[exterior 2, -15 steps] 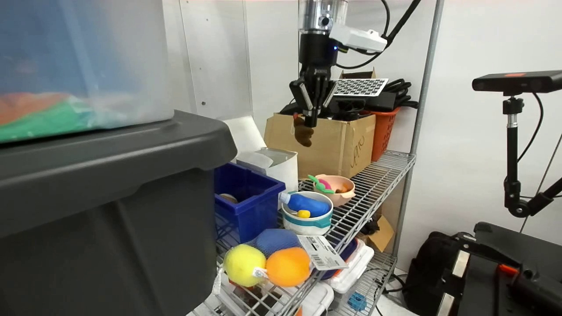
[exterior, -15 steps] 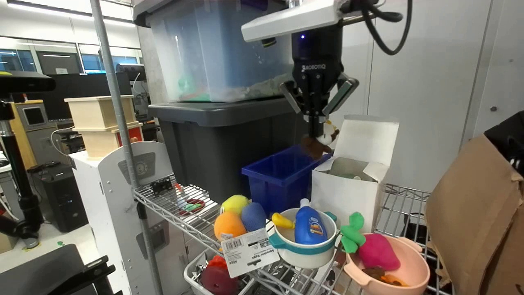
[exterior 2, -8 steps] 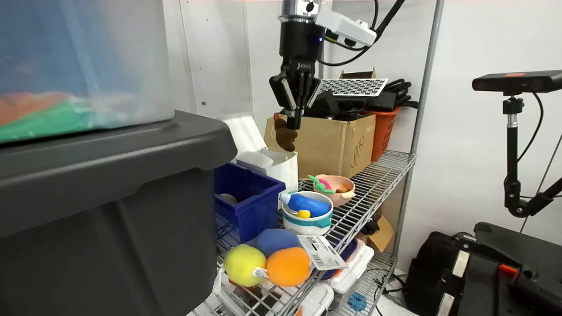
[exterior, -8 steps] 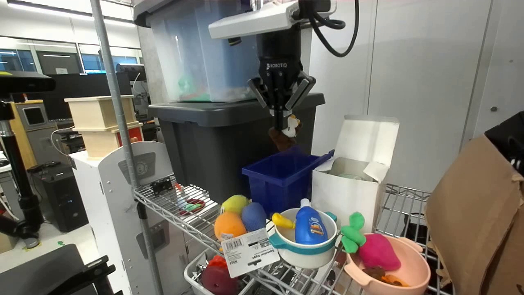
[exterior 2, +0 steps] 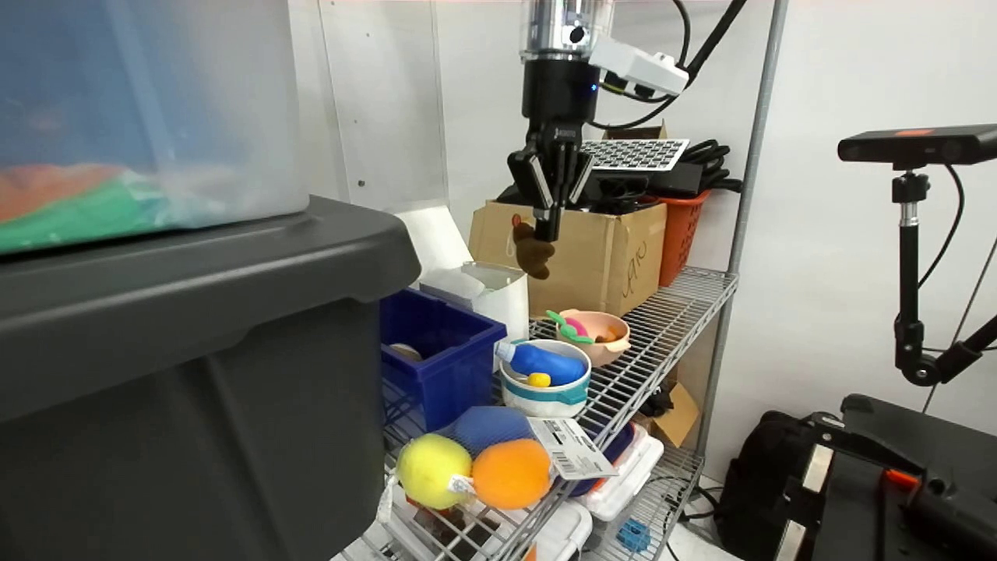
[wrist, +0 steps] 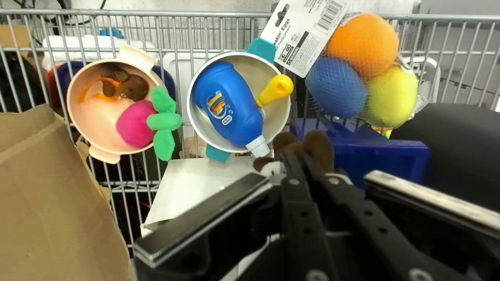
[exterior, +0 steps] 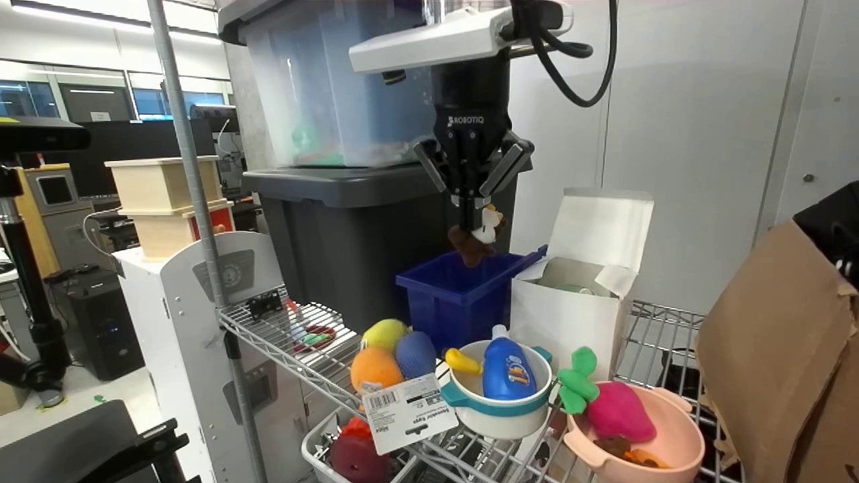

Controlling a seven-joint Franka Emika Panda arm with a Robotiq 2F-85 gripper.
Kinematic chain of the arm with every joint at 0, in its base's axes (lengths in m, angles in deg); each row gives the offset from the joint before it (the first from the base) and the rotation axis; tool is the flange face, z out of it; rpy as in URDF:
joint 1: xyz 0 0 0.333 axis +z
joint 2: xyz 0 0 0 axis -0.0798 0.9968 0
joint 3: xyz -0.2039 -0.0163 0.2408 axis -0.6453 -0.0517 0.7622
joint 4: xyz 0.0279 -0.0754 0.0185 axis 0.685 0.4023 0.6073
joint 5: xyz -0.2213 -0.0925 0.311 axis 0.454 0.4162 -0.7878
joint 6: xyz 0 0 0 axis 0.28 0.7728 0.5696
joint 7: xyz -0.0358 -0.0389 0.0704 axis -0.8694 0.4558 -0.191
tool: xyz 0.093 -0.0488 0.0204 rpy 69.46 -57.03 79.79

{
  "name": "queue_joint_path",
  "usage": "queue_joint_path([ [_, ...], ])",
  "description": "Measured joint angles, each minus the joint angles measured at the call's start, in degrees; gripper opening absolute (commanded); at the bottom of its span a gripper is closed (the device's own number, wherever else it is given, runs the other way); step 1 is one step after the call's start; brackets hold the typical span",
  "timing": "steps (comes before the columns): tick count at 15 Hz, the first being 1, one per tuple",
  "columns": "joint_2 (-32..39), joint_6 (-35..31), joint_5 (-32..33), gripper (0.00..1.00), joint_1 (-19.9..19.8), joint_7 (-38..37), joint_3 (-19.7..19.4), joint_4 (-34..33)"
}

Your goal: Put the brown doll in the blue box

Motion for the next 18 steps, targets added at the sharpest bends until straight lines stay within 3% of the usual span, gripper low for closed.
queue_joint_path([
  [10,-0.79,0.0,-0.36,0.01,3.44,-0.28,1.99,-0.03],
  [18,2.57,-0.27,-0.41,0.01,4.63,-0.61,2.47,-3.28],
])
